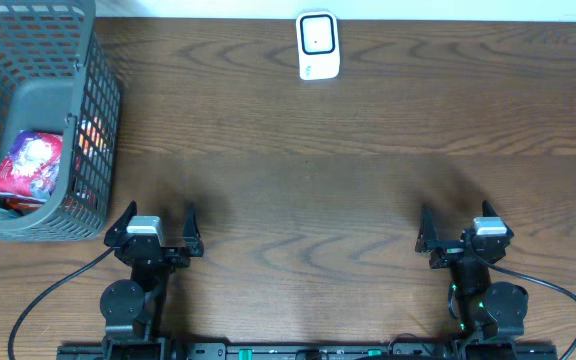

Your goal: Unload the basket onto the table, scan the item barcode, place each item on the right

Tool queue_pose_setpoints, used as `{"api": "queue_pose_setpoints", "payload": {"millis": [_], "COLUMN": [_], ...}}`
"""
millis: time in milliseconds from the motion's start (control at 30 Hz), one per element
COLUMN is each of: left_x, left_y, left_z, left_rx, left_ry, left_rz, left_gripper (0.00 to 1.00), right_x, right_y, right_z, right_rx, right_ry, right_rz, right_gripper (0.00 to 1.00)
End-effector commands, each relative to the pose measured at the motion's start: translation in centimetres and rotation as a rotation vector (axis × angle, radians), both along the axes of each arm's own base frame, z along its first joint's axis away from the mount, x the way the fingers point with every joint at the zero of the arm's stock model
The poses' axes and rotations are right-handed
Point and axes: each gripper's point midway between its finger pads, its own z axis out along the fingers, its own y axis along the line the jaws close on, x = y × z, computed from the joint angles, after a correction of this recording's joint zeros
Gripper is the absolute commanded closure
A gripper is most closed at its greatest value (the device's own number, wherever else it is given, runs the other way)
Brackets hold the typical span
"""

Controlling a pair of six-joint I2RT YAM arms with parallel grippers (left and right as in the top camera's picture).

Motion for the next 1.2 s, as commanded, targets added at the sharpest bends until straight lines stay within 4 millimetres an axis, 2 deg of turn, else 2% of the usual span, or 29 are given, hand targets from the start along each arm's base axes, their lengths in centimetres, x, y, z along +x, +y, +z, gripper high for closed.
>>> {"api": "queue_pose_setpoints", "payload": {"millis": [0, 367, 400, 433, 500, 533, 567, 667, 733, 833, 967, 1167], "left_x": [-0.1, -0.1, 0.0, 0.0, -0.6, -1.7, -2.0, -2.2, -2.2, -3.3, -5.1, -6.0], "left_y": [-0.1, -0.1, -0.2, -0.7, -3.5, -6.4, -7.2, -7.5, -7.7, -8.3, -7.7, -6.3], "left_z": [-1.5, -1.5, -1.0, -0.6, -0.7, -0.7, -0.4, 0.7, 2.8, 7.6, 13.9, 20.9], "left_rx": [-0.014, -0.014, -0.021, -0.050, -0.206, -0.339, -0.377, -0.424, -0.467, -0.420, -0.363, -0.347], "left_ry": [0.048, 0.047, 0.027, 0.016, 0.048, 0.099, 0.107, 0.082, 0.015, -0.184, -0.419, -0.534], "left_rz": [-0.004, -0.004, -0.011, -0.037, -0.188, -0.350, -0.398, -0.424, -0.451, -0.537, -0.548, -0.473], "left_gripper": [0.01, 0.02, 0.02, 0.01, 0.02, 0.02, 0.02, 0.02, 0.02, 0.02, 0.02, 0.02], "right_x": [0.0, 0.0, 0.0, 0.0, 0.0, 0.0, 0.0, 0.0, 0.0, 0.0, 0.0, 0.0], "right_y": [-0.1, -0.1, -0.1, -0.1, -0.1, -0.1, -0.1, -0.1, -0.1, -0.1, -0.1, -0.1], "right_z": [-0.1, -0.1, -0.1, -0.1, -0.1, -0.1, -0.1, -0.1, -0.1, -0.1, -0.1, -0.1], "right_rx": [0.014, 0.014, 0.014, 0.014, 0.014, 0.014, 0.014, 0.014, 0.014, 0.014, 0.014, 0.014], "right_ry": [0.000, 0.000, 0.000, 0.000, 0.000, 0.000, 0.000, 0.000, 0.000, 0.000, 0.000, 0.000], "right_rz": [-0.006, -0.006, -0.006, -0.006, -0.006, -0.006, -0.006, -0.006, -0.006, -0.006, -0.006, -0.006], "right_gripper": [0.01, 0.01, 0.01, 0.01, 0.01, 0.01, 0.01, 0.01, 0.01, 0.01, 0.01, 0.01]}}
